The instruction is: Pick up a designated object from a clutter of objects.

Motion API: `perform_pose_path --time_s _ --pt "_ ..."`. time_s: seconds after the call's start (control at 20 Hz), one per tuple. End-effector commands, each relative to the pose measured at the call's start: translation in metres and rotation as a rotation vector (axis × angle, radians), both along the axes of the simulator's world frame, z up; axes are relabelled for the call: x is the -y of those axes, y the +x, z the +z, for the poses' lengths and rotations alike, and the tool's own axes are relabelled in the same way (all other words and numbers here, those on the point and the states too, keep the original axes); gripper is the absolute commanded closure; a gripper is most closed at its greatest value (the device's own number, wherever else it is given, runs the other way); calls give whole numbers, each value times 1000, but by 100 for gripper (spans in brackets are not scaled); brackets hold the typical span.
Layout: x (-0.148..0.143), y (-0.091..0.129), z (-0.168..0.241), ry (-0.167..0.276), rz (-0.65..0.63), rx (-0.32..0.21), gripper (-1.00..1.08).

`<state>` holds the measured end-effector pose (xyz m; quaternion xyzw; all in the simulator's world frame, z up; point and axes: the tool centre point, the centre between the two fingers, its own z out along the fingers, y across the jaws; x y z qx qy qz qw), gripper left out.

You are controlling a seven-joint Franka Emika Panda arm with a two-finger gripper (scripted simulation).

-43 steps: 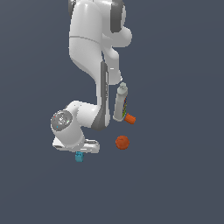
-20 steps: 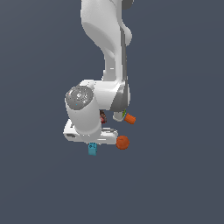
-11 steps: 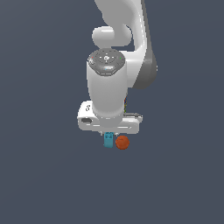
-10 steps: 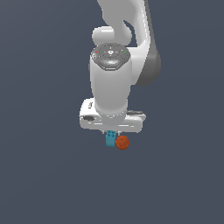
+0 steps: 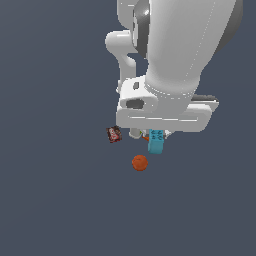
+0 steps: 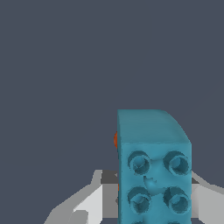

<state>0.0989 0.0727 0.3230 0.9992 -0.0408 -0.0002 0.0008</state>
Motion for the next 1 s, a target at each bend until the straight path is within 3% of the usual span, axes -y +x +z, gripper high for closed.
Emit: perform_pose_path --time_s 0.0,0.45,0.95 --pt "-17 1 23 0 -1 0 108" --pt "-55 5 71 1 -1 0 108" --pt "-65 8 85 2 0 0 108"
